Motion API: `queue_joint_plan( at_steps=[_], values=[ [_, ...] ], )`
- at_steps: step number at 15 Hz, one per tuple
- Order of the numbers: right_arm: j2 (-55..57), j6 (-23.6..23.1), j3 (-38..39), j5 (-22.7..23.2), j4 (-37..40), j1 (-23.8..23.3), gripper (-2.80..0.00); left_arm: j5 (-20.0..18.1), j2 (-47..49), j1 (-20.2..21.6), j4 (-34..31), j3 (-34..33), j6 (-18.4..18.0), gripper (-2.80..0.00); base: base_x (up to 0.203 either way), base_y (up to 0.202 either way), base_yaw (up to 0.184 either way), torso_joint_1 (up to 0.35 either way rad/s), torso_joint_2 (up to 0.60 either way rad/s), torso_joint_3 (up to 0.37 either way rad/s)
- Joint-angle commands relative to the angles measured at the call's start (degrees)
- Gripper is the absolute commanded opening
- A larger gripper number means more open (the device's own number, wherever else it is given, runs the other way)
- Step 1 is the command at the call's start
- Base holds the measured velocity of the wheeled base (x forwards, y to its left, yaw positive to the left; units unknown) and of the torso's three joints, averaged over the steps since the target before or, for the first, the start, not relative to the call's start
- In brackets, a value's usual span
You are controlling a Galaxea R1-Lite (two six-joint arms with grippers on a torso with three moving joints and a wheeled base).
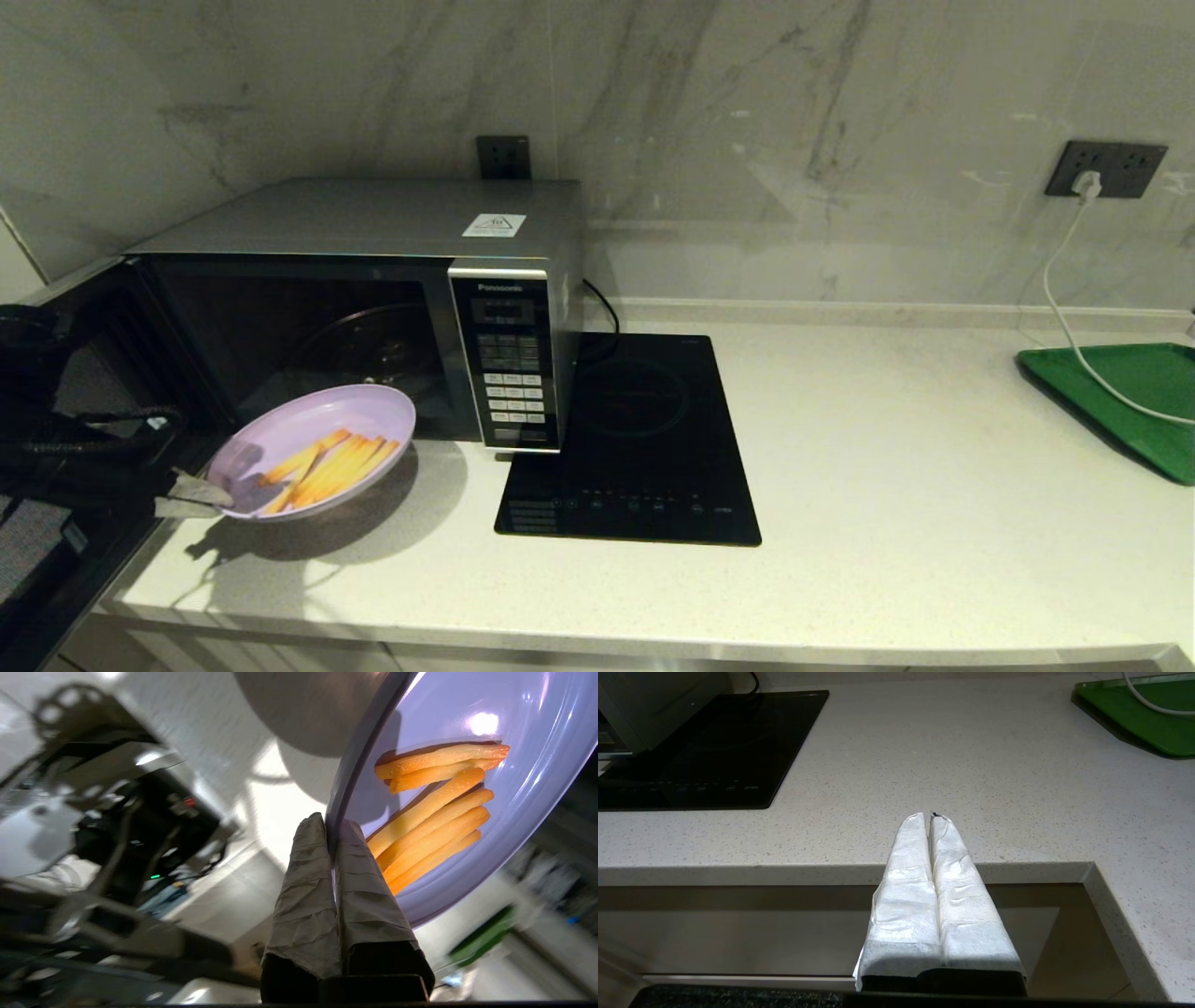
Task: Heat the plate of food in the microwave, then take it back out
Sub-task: Put the plate in the microwave oven
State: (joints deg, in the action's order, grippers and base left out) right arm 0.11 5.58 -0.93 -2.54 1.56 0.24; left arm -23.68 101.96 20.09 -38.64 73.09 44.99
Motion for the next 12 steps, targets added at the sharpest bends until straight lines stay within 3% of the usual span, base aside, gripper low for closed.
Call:
queue_joint_plan(
  at_steps=[1, 9, 12],
  values=[
    [0.0, 0.0, 0.0, 0.0, 0.0, 0.0, -2.8, 0.0, 6.4, 0.0, -0.2, 6.4, 4.6, -2.8, 0.0, 0.0, 0.0, 0.0, 0.0, 0.0],
    [0.0, 0.0, 0.0, 0.0, 0.0, 0.0, -2.8, 5.5, 19.0, -6.4, -1.0, 25.9, 15.2, -2.8, 0.0, 0.0, 0.0, 0.0, 0.0, 0.0],
    [0.0, 0.0, 0.0, 0.0, 0.0, 0.0, -2.8, 10.8, 21.7, -10.4, -3.3, 31.6, 21.2, -2.8, 0.0, 0.0, 0.0, 0.0, 0.0, 0.0]
  ],
)
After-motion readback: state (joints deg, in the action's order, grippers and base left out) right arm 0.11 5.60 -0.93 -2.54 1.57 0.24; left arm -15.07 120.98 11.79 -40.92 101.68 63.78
